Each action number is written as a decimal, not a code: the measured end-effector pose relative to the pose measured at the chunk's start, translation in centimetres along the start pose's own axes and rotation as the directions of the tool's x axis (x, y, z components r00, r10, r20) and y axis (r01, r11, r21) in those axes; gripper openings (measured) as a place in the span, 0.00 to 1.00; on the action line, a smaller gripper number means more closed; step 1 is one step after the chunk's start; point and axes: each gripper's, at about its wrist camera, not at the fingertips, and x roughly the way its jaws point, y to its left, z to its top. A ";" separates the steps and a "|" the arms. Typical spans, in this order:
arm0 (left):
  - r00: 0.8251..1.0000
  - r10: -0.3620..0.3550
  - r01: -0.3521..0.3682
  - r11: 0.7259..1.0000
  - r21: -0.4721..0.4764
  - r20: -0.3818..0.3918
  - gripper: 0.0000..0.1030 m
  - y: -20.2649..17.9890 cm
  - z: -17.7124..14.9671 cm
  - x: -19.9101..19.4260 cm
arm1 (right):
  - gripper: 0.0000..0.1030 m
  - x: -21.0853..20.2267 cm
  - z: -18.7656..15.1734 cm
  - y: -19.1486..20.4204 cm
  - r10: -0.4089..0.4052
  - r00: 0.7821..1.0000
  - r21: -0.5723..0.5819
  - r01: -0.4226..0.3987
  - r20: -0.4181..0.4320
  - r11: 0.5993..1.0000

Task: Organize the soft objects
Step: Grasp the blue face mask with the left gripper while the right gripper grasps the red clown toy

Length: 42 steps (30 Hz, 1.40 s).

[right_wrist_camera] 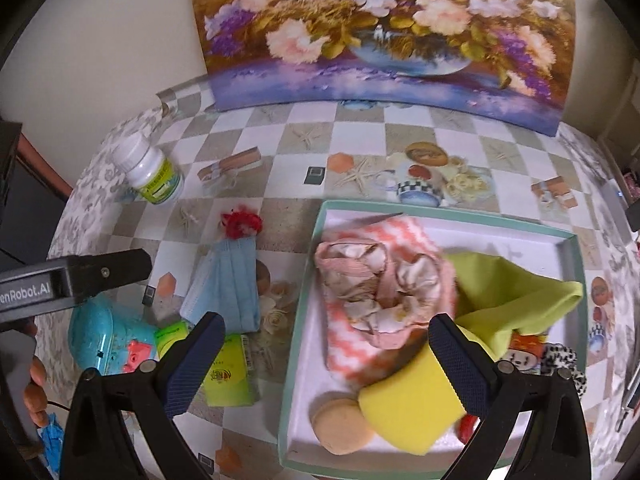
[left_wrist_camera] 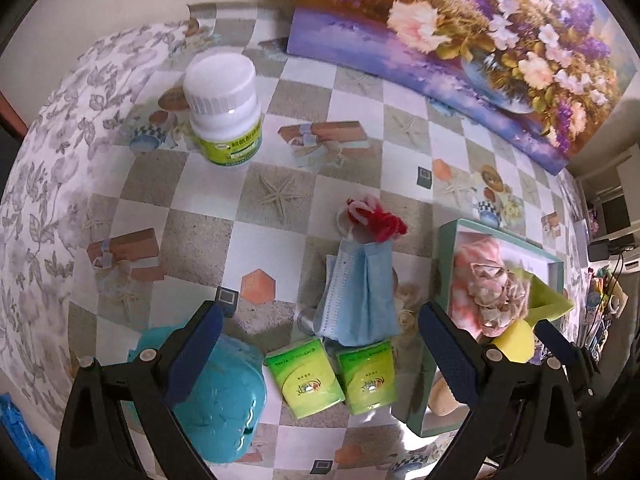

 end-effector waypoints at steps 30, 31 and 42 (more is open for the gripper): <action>0.986 0.068 -0.056 0.995 0.080 -0.151 0.74 -4.3 1.8 8.0 | 0.89 2.3 4.7 -2.7 -0.042 0.999 0.055 0.041 0.005 0.998; 0.985 0.068 -0.056 0.995 0.078 -0.157 0.69 -4.3 1.8 8.3 | 0.89 2.3 4.7 -2.6 -0.040 0.999 0.054 0.040 0.005 0.998; 0.990 0.010 -0.001 0.998 0.067 -0.144 0.26 -3.4 1.6 8.7 | 0.87 2.9 5.7 -1.5 0.006 1.000 0.036 -0.007 0.030 0.999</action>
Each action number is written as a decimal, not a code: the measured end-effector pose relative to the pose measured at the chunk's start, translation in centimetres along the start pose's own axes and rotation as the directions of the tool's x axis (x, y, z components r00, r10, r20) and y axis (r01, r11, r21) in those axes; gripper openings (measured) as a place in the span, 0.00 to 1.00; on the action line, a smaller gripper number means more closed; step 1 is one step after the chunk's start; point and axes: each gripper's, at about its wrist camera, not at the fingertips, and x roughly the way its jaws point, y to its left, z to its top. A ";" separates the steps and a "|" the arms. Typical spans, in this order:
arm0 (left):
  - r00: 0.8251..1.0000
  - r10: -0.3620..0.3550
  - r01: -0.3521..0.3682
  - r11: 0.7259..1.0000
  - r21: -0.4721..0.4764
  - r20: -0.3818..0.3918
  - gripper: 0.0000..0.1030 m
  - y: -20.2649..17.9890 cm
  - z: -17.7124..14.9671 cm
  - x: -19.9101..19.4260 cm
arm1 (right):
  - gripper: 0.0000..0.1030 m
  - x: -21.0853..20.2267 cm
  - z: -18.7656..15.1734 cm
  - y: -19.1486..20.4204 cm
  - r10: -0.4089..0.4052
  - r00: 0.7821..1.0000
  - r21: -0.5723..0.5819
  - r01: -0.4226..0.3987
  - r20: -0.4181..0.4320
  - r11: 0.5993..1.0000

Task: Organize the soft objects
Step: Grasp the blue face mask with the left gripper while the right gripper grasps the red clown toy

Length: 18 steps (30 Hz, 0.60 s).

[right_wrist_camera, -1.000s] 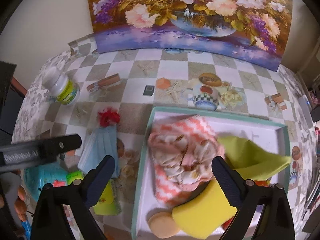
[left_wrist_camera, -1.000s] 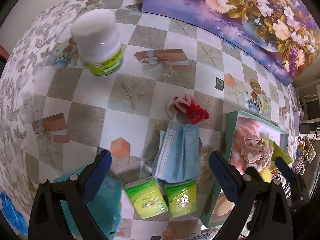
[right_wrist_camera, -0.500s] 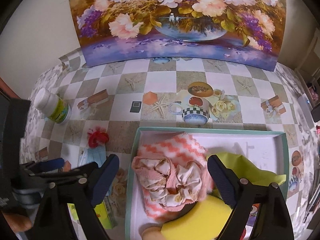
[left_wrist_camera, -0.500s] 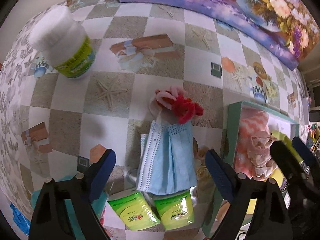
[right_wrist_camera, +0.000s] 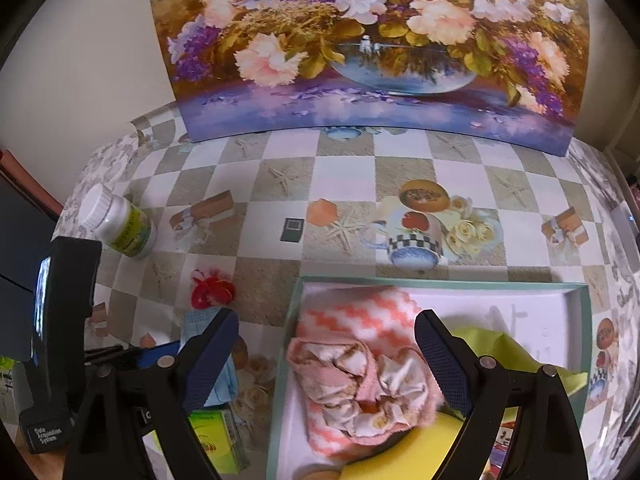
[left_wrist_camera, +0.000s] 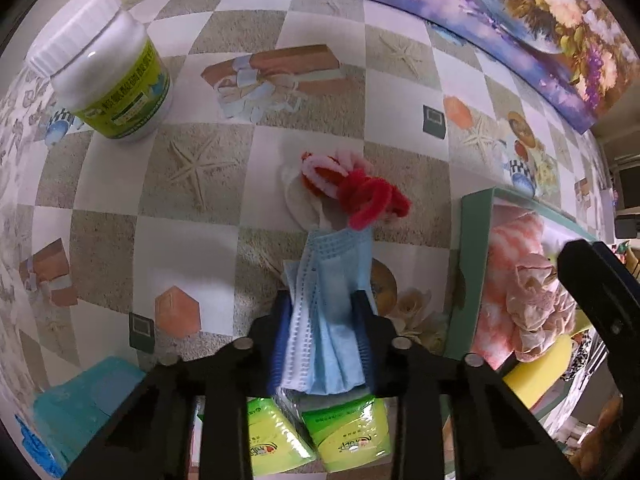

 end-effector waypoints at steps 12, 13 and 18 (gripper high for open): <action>0.995 -0.067 0.067 0.998 -0.003 0.076 0.12 3.2 -1.4 -3.3 | 0.75 1.2 0.7 1.7 0.105 0.994 -0.020 -0.105 0.014 0.994; 0.994 -0.077 0.077 0.997 0.002 0.078 0.12 3.2 -1.6 -3.5 | 0.74 1.3 0.8 1.8 0.115 0.993 -0.020 -0.115 0.013 0.993; 0.993 -0.086 0.083 0.996 0.033 0.081 0.12 3.2 -2.1 -4.6 | 0.65 2.4 0.8 2.3 0.182 0.983 -0.015 -0.182 0.004 0.983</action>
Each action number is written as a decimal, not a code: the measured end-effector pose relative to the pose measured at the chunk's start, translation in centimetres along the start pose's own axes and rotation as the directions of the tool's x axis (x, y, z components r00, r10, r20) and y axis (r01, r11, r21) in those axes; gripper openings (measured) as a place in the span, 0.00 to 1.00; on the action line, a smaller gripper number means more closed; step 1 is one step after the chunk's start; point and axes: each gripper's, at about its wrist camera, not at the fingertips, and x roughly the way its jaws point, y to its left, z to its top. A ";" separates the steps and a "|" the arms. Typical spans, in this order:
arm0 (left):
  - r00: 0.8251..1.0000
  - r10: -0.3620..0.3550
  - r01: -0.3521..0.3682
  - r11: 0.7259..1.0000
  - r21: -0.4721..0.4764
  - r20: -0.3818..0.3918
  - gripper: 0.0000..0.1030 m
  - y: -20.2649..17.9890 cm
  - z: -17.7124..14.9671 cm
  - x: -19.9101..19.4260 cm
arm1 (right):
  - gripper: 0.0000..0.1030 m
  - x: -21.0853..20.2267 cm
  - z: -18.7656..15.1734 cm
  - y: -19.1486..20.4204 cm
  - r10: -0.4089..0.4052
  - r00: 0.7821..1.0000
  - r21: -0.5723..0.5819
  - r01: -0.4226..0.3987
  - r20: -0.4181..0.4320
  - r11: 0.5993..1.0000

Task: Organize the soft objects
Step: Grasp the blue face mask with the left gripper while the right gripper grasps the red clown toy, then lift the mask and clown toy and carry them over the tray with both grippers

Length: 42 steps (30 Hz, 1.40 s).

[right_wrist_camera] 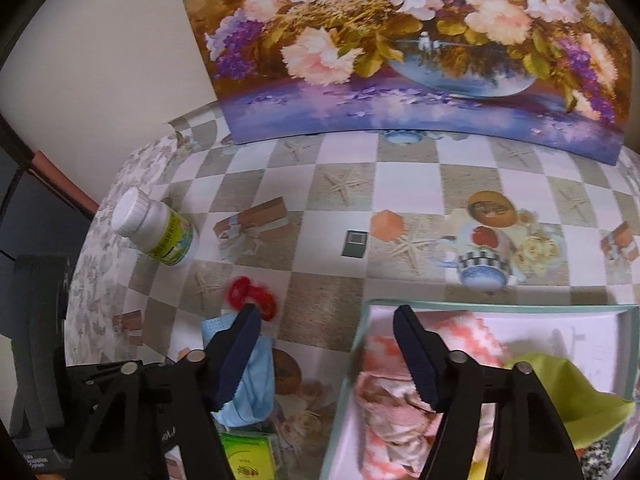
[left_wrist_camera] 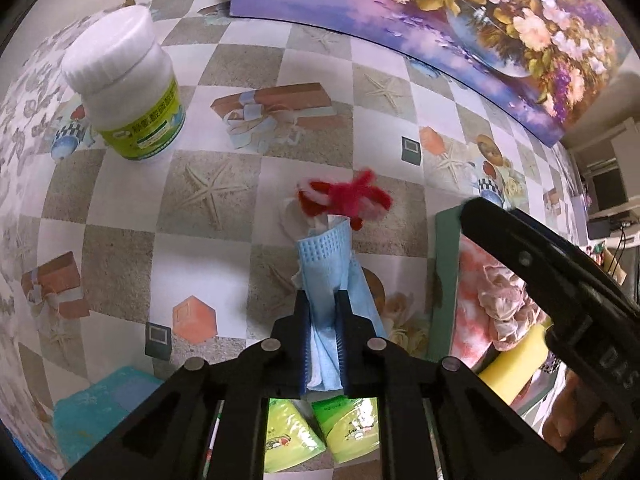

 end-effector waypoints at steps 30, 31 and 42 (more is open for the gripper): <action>0.997 0.072 -0.072 0.996 -0.046 0.001 0.12 0.5 0.5 1.3 | 0.35 6.5 -1.1 2.4 0.122 0.986 -0.006 -0.124 -0.116 0.992; 0.997 0.074 -0.074 0.996 -0.047 -0.002 0.12 0.5 0.5 1.5 | 0.35 6.6 -1.2 2.5 0.119 0.986 -0.012 -0.121 -0.118 0.993; 0.994 0.107 -0.108 0.993 -0.056 -0.028 0.13 0.1 0.7 2.6 | 0.24 6.5 -1.4 2.5 0.125 0.984 -0.023 -0.129 -0.129 0.991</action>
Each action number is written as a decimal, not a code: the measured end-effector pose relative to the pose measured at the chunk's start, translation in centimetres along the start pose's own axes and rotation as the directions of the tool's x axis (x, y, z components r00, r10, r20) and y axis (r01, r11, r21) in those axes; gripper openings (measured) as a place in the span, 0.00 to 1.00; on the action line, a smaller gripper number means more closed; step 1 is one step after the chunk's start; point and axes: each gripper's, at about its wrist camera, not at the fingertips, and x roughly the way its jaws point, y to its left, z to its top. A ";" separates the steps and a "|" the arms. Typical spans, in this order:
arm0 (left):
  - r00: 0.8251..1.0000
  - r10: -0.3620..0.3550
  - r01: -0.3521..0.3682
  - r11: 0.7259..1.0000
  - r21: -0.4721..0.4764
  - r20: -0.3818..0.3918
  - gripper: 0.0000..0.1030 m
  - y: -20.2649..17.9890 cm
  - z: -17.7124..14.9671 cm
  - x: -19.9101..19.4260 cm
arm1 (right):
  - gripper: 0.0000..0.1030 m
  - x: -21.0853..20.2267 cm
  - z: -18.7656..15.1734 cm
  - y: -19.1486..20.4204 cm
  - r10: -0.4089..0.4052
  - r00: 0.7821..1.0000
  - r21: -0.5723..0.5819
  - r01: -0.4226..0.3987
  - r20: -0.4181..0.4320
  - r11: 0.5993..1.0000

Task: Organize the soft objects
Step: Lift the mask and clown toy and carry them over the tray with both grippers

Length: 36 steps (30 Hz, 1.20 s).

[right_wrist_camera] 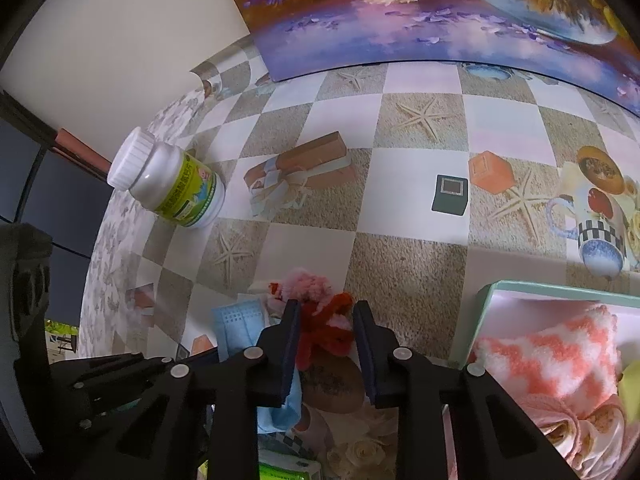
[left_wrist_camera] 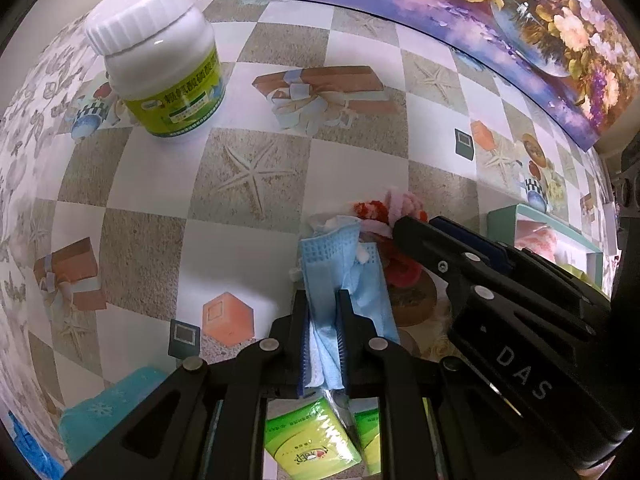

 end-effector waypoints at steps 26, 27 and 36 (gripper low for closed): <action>0.991 0.129 -0.124 0.985 -0.118 0.042 0.13 3.4 2.9 -0.8 | 0.46 -0.4 -0.2 1.8 -0.073 0.997 -0.126 0.068 -0.039 0.990; 0.991 0.127 -0.122 0.985 -0.119 0.040 0.13 3.8 3.0 -0.8 | 0.46 -0.3 -0.3 2.0 -0.087 0.995 -0.138 0.080 -0.041 0.987; 0.994 0.111 -0.109 0.987 -0.115 0.012 0.23 3.7 2.6 0.2 | 0.29 0.3 -0.9 2.2 -0.131 0.990 -0.193 0.118 -0.057 0.974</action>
